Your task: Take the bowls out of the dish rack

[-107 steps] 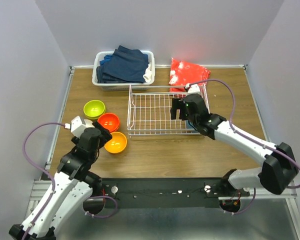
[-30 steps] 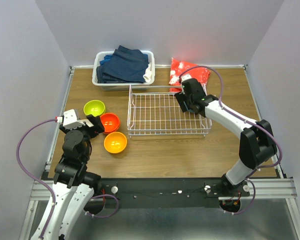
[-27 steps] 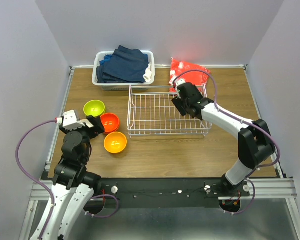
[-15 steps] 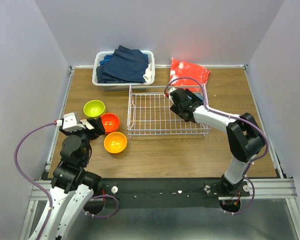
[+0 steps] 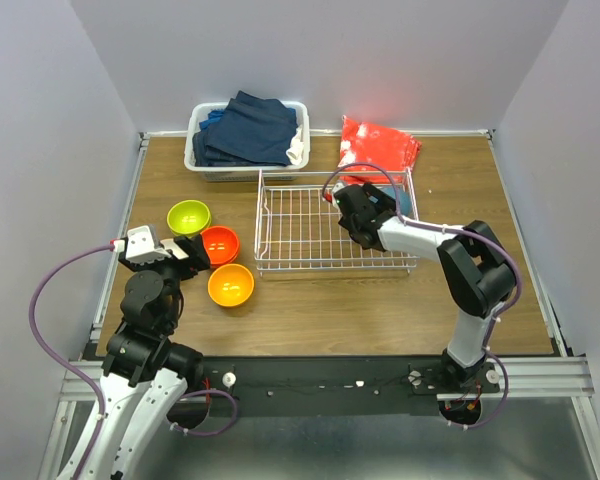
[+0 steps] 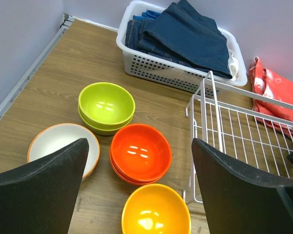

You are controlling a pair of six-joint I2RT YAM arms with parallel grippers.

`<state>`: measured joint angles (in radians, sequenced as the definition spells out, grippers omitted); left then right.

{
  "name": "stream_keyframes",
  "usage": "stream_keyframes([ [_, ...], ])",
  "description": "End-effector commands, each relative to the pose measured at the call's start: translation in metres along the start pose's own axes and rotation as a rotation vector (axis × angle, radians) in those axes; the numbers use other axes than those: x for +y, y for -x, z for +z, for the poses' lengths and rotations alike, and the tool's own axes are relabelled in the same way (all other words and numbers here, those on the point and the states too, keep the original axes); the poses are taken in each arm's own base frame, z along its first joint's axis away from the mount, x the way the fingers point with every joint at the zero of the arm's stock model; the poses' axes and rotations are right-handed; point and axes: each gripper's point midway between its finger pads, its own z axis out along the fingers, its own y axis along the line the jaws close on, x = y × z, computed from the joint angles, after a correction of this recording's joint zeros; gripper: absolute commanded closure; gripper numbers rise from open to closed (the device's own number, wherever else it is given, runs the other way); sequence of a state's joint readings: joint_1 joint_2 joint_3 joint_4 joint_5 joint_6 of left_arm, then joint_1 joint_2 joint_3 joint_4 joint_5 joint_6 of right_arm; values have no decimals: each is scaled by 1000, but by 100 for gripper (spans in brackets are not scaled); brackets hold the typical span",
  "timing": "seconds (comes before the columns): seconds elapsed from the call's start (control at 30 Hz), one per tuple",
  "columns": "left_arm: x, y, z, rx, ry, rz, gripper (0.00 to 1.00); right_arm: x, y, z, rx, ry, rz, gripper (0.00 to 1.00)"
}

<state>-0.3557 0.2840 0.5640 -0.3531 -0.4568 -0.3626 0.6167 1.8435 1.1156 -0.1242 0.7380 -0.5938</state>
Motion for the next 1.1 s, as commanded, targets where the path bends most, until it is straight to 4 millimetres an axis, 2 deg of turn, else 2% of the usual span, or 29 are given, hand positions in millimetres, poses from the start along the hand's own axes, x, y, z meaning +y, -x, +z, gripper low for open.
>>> stream_keyframes([
  [0.0,4,4,-1,-24,15,1,5,14,-12,13,39,-17,-52,9],
  [0.07,3,4,-1,-27,14,1,5,7,-8,10,29,-24,-32,11],
  [0.3,3,4,-1,-24,9,0,5,-11,8,-5,-28,-24,54,39],
  [0.37,2,3,0,-20,8,0,5,-15,12,-12,-45,-26,72,42],
  [0.5,1,2,0,-14,5,1,5,-19,19,-19,-68,-19,104,55],
  [0.7,0,-1,2,3,1,6,5,-22,20,-24,-78,-24,155,62],
  [1.07,-5,-11,6,46,-20,16,5,-41,59,-58,-234,43,356,69],
])
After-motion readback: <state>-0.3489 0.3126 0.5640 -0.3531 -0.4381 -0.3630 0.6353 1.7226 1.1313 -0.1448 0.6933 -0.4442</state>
